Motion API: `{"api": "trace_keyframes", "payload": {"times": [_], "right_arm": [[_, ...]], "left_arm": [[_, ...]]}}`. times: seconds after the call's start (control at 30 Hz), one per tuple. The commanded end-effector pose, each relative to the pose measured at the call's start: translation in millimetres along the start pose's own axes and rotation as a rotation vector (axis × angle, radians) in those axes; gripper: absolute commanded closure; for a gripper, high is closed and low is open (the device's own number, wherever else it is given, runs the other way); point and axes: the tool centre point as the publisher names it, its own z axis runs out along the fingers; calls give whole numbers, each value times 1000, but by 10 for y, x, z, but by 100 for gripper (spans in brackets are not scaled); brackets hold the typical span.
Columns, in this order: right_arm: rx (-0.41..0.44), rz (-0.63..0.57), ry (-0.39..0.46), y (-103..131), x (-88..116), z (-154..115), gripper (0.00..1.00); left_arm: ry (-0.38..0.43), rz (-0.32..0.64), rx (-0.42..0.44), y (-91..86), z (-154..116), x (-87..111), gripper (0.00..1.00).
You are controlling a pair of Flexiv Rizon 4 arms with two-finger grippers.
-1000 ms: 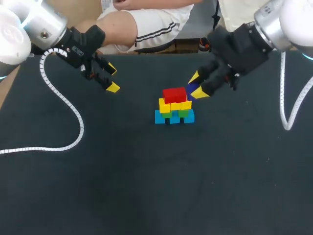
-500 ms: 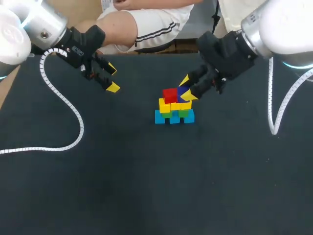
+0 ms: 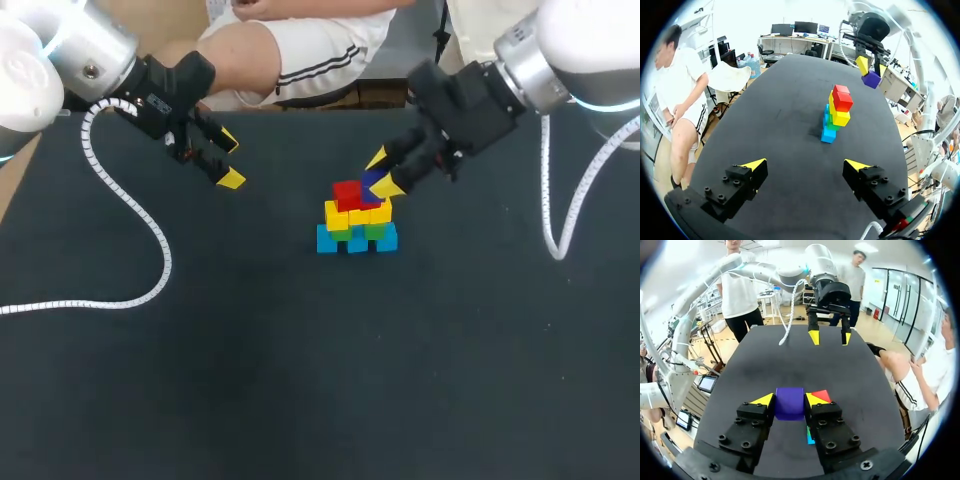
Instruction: Place the blue cubes, place green cubes on the blue cubes, place the yellow cubes on the green cubes, then place the red cubes on the yellow cubes, and place purple cube on the red cubes.
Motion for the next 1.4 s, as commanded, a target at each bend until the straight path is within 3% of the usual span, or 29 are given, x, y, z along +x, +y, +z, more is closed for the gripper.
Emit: {"api": "trace_keyframes", "payload": {"times": [0.03, 0.53, 1.4], "right_arm": [[-25, 5, 11, -42, -47, 31, 100], [-22, 7, 33, 0, -79, 26, 100], [-82, 76, 80, -67, 63, 111, 100]], "left_arm": [[-2, 3, -1, -4, -5, 11, 0], [-2, 3, -1, -4, -5, 11, 0], [-2, 3, -1, -4, -5, 11, 0]]}}
